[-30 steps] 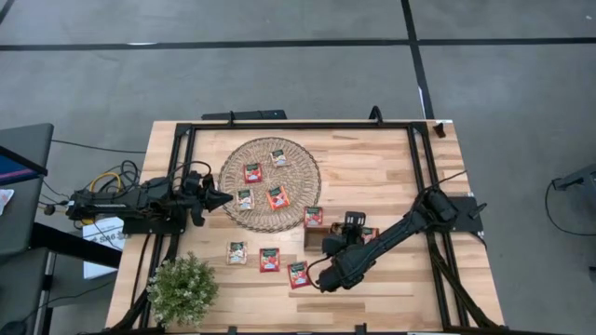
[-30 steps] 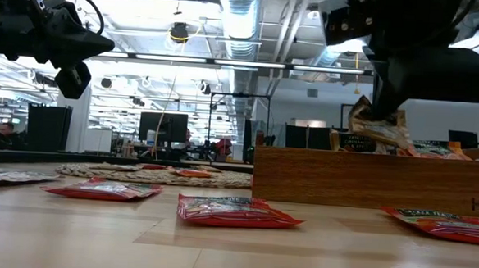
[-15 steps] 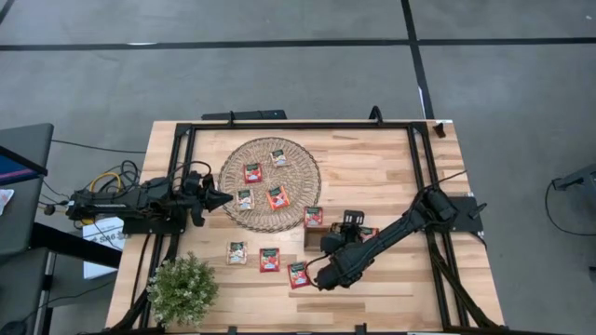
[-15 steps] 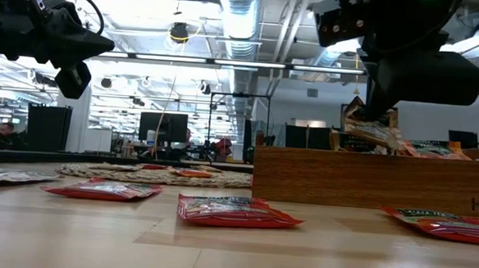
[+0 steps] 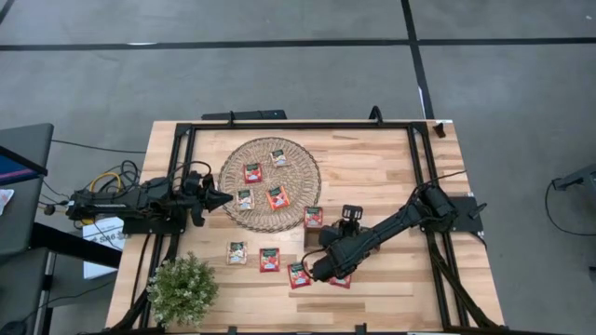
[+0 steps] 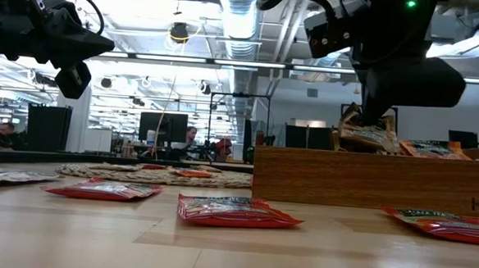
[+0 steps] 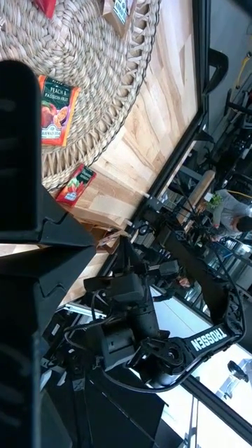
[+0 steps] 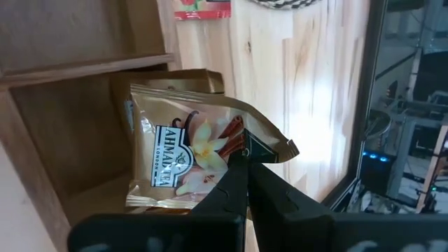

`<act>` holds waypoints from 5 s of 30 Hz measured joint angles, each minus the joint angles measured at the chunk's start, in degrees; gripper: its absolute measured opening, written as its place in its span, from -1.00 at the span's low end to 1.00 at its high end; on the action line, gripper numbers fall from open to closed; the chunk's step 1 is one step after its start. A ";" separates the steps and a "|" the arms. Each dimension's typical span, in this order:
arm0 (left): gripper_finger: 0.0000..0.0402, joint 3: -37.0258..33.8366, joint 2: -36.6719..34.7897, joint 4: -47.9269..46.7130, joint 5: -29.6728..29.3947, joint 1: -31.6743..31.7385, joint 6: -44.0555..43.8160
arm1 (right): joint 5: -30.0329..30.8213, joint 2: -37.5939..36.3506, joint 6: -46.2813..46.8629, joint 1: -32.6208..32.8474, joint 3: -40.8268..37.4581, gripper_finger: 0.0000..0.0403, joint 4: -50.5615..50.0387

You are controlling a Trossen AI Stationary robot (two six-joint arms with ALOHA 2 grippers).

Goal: Pick & Place Tea
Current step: Put the brown tea bag into the middle section of the wooden organizer

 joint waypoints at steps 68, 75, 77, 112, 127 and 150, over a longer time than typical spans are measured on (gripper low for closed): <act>-1.00 0.44 0.00 4.97 -1.01 0.01 -0.18 | 16.33 -36.14 -6.43 -15.89 -9.74 -0.46 -0.39; -1.00 5.10 3.72 5.05 -4.45 -0.01 4.69 | 16.00 -52.59 1.93 -12.54 -28.50 -0.46 8.62; -1.00 7.69 6.98 5.00 -6.32 -0.01 7.03 | 15.91 -56.62 3.22 -11.09 -32.86 -0.46 12.40; -1.00 88.02 98.98 -34.70 -10.75 24.48 25.64 | 16.06 -82.01 3.88 -7.87 -50.73 -0.46 28.09; -1.00 88.07 109.47 -40.74 2.51 28.96 21.09 | 15.93 -82.01 2.28 -7.87 -50.73 -0.46 28.06; -0.59 88.07 112.13 -46.67 4.60 30.06 24.07 | 15.80 -82.01 2.44 -7.87 -50.73 -0.46 28.22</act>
